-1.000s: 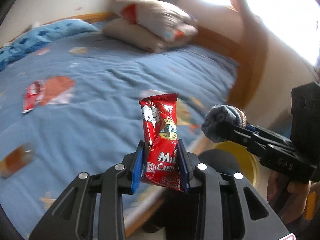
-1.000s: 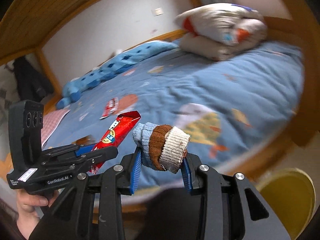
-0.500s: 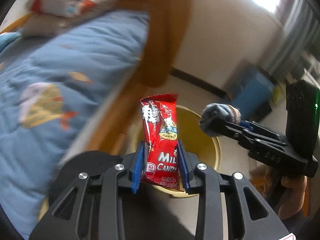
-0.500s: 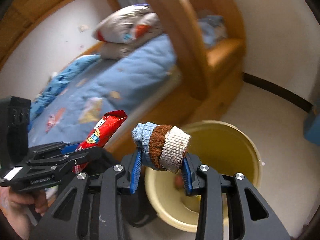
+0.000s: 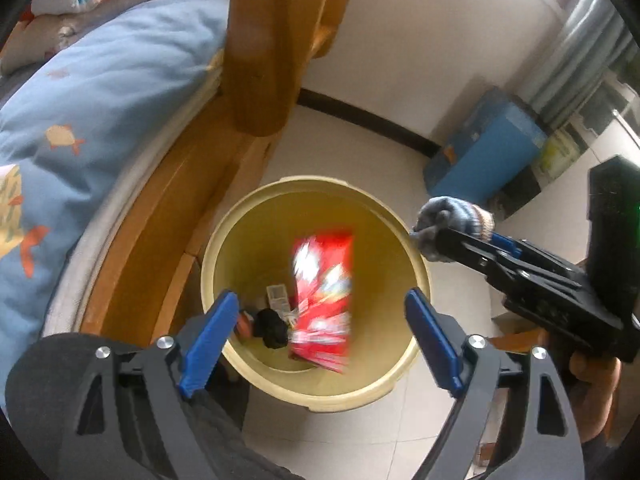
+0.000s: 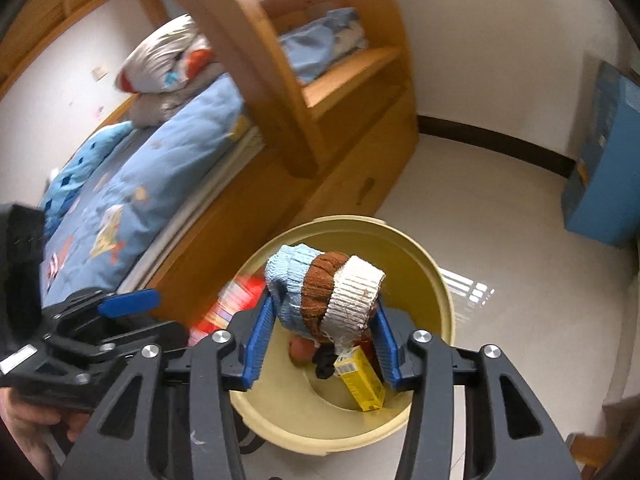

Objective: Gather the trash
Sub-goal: 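Carry the candy wrapper and sock to the yellow bucket and release both, then swing both open tools back over the bed toward the amber bottle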

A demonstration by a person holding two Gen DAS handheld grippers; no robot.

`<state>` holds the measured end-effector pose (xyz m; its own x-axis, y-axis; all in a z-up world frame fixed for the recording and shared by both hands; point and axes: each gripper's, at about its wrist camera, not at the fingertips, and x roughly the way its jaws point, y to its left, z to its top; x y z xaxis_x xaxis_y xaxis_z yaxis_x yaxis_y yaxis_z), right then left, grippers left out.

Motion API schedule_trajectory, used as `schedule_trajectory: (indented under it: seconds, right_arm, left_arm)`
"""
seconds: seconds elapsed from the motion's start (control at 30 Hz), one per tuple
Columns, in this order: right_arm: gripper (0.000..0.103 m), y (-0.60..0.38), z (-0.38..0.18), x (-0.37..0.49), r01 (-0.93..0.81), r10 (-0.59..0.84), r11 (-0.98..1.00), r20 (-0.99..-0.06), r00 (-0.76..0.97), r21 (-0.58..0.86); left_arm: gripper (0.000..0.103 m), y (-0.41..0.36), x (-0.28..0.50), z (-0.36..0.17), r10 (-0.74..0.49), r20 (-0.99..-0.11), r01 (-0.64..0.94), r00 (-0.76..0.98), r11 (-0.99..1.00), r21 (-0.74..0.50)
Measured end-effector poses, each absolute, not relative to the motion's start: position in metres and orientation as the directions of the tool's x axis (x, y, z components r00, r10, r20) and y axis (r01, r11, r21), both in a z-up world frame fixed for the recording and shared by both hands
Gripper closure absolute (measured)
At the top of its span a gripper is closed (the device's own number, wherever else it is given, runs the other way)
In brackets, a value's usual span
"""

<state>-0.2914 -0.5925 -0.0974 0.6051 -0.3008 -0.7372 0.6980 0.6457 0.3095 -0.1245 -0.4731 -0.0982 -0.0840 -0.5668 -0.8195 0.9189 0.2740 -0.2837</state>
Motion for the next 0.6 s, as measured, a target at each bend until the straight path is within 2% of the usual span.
schedule_trajectory:
  seconds: [0.1, 0.17, 0.2, 0.43, 0.6]
  right_arm:
    - [0.045, -0.597, -0.099, -0.3, 0.712, -0.306, 0.62, -0.733, 0.608, 0.331]
    - [0.027, -0.598, -0.1, -0.302, 0.724, -0.314, 0.604, -0.736, 0.6, 0.332]
    - [0.025, -0.599, -0.102, -0.302, 0.731, -0.315, 0.597, -0.741, 0.593, 0.331]
    - [0.029, -0.591, -0.097, -0.289, 0.696, -0.257, 0.605, -0.733, 0.63, 0.386]
    - [0.029, -0.56, -0.08, -0.254, 0.57, -0.19, 0.717, -0.673, 0.715, 0.402]
  left_arm:
    - [0.011, -0.461, -0.133, -0.087, -0.598, -0.801, 0.943, -0.008, 0.262, -0.205]
    - [0.008, -0.451, -0.137, -0.081, -0.627, -0.779, 0.95, 0.016, 0.253, -0.184]
    - [0.007, -0.446, -0.136, -0.078, -0.64, -0.768, 0.95, 0.015, 0.249, -0.189]
    - [0.007, -0.411, -0.116, -0.06, -0.689, -0.718, 0.926, 0.095, 0.326, -0.19]
    - [0.006, -0.363, -0.089, -0.044, -0.711, -0.673, 0.894, 0.201, 0.414, -0.17]
